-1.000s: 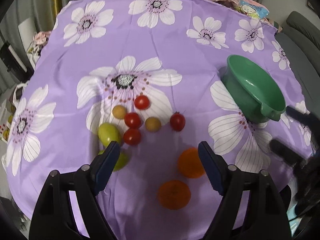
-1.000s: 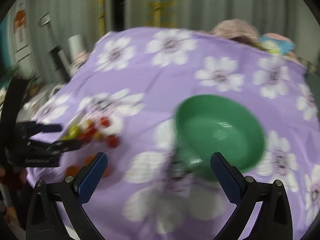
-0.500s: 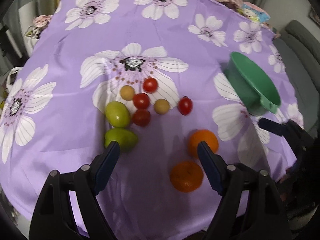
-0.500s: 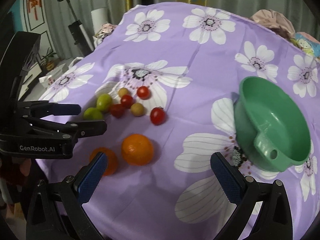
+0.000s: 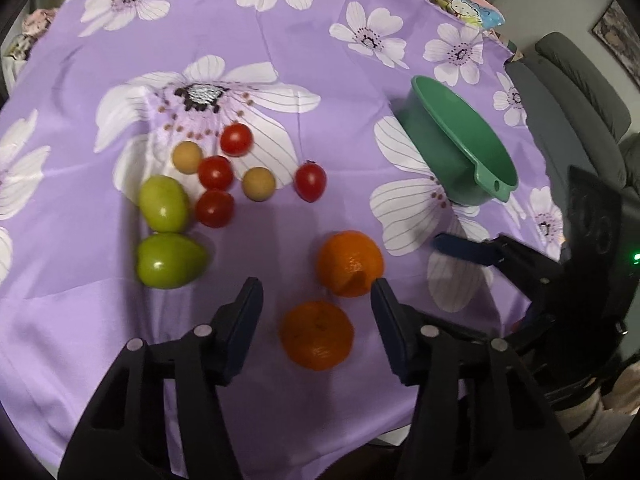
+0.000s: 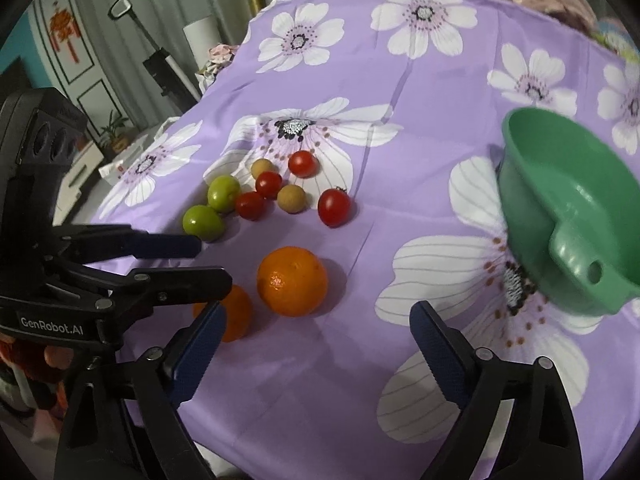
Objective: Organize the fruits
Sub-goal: 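Close the left gripper around the orange and lift it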
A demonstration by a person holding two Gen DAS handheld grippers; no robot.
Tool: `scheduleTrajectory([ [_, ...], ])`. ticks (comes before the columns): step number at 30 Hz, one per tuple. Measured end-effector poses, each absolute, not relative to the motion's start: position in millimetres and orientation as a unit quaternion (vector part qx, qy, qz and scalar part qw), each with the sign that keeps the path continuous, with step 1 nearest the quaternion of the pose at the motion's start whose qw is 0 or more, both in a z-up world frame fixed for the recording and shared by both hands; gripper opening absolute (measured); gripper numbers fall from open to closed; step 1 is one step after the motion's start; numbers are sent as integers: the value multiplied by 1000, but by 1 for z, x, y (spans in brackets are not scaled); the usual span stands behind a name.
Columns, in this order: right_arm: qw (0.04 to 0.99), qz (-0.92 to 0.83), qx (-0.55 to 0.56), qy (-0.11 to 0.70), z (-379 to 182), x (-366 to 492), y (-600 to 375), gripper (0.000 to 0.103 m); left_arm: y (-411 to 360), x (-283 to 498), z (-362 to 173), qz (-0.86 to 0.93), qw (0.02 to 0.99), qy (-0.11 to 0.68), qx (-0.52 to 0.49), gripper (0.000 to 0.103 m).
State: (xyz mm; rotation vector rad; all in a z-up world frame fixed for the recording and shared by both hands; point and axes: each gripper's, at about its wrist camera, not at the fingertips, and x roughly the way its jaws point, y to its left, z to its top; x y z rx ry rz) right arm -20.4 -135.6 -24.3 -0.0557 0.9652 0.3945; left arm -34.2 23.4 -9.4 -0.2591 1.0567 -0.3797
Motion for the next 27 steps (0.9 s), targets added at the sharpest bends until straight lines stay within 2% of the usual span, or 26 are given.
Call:
scheduleTrajectory([
  [9,853,211,-17,478,-42,-11,-129,84,13,-16,-15,-203,823,515,-126,54],
  [16,848,222,4,481,-44,-3,-130,83,7,-2,-25,-217,804,535,-140,54],
  [18,845,230,12,482,-45,0,-129,76,7,0,-26,-220,802,536,-143,54],
  [23,839,239,32,488,-49,7,-130,73,9,5,-30,-231,791,542,-167,44],
  [25,836,242,42,491,-51,8,-131,69,10,7,-30,-232,787,545,-174,44],
  [27,833,250,50,491,-51,9,-130,57,10,8,-31,-231,785,546,-178,45],
])
